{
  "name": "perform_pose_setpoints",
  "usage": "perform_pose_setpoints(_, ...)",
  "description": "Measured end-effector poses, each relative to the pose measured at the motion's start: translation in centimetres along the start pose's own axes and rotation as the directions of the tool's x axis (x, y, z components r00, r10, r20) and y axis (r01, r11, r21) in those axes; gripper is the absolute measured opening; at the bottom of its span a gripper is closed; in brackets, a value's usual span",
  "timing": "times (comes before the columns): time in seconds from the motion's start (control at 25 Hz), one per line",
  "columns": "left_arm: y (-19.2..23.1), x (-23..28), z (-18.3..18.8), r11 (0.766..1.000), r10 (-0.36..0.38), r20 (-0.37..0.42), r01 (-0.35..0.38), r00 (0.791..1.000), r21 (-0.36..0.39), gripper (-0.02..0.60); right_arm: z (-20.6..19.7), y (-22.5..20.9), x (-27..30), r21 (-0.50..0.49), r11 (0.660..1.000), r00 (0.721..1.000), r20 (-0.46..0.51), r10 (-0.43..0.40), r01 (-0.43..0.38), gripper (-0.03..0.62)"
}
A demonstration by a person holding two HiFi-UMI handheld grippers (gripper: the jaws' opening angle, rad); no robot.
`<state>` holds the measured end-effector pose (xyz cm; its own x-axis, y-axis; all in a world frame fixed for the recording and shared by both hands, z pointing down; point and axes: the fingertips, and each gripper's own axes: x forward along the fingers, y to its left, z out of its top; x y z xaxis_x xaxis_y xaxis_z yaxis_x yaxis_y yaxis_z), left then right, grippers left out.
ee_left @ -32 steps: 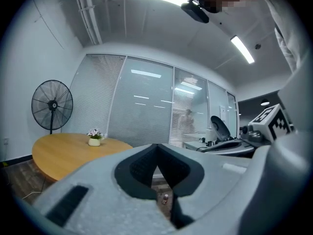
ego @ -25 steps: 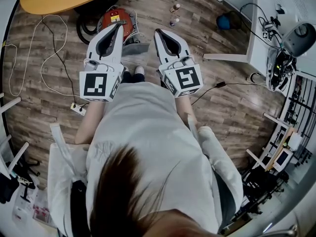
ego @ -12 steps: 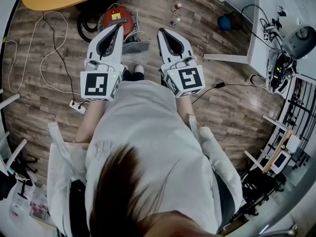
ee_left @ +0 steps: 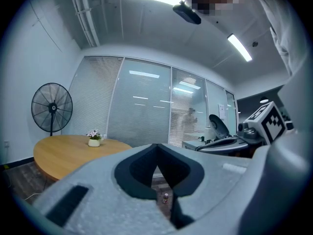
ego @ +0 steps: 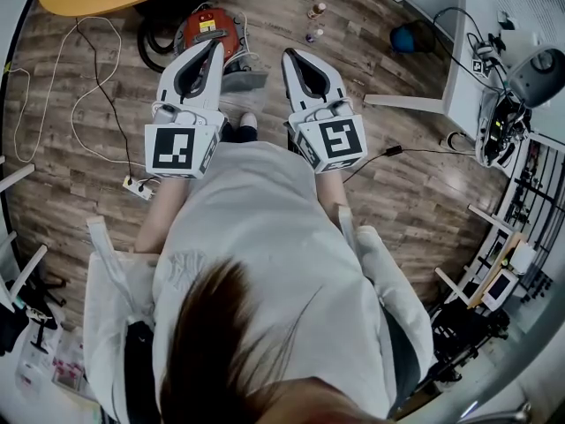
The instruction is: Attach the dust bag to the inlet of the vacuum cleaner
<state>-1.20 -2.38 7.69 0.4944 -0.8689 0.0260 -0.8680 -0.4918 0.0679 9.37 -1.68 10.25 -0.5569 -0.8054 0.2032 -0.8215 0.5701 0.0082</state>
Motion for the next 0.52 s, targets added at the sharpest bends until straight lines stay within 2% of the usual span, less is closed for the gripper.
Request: perform_pose_setpoints(0.52, 0.49, 0.0, -0.07, 1.0, 0.007, -0.004, -0.007, 1.0, -0.002, 0.015, 0.02, -0.09, 0.41, 0.0, 1.0, 1.0, -0.012, 0.0, 0.0, 0.002)
